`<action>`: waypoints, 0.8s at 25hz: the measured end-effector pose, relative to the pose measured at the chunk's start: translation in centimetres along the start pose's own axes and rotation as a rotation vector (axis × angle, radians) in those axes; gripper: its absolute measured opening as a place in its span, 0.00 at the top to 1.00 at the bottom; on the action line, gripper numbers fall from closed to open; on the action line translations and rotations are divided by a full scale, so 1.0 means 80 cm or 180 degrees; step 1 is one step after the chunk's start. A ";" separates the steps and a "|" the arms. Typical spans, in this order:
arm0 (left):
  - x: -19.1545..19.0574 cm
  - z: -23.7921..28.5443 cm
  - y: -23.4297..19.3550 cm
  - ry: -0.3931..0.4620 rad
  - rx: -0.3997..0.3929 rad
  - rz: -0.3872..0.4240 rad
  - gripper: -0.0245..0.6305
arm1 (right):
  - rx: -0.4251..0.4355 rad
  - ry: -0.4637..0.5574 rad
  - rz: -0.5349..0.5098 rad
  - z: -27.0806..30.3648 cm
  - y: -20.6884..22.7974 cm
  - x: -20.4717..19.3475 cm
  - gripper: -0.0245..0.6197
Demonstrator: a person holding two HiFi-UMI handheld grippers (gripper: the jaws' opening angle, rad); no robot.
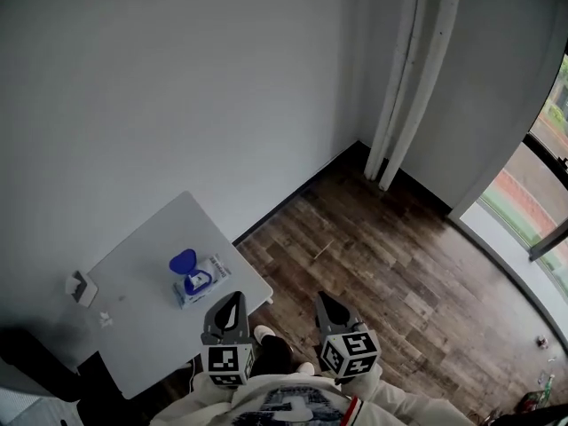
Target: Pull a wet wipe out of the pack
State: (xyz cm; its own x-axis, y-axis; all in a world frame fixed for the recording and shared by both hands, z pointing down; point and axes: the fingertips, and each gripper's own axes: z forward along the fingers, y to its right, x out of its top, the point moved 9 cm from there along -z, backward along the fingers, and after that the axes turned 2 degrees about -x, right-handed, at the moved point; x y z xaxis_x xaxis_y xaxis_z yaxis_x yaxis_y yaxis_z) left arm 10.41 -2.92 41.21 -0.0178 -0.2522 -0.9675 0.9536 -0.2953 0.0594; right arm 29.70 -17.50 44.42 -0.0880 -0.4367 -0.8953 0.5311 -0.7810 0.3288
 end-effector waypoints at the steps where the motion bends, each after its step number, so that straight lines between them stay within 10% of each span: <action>1: -0.005 0.001 -0.008 -0.0024 0.0052 -0.0020 0.96 | 0.0038 -0.0038 -0.0001 0.008 -0.003 -0.002 0.95; 20: -0.017 0.033 -0.155 -0.0068 0.0771 -0.0372 0.96 | 0.0604 -0.0423 -0.0363 0.189 -0.085 0.041 0.95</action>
State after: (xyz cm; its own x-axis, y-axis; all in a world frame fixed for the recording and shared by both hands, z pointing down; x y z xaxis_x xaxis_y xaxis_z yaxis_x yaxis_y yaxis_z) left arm -2.22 -1.36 42.48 -0.1324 -0.2219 -0.9660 0.8449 -0.5349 0.0071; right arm 13.05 -20.38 43.78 -0.2550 -0.3861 -0.8865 0.3448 -0.8929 0.2897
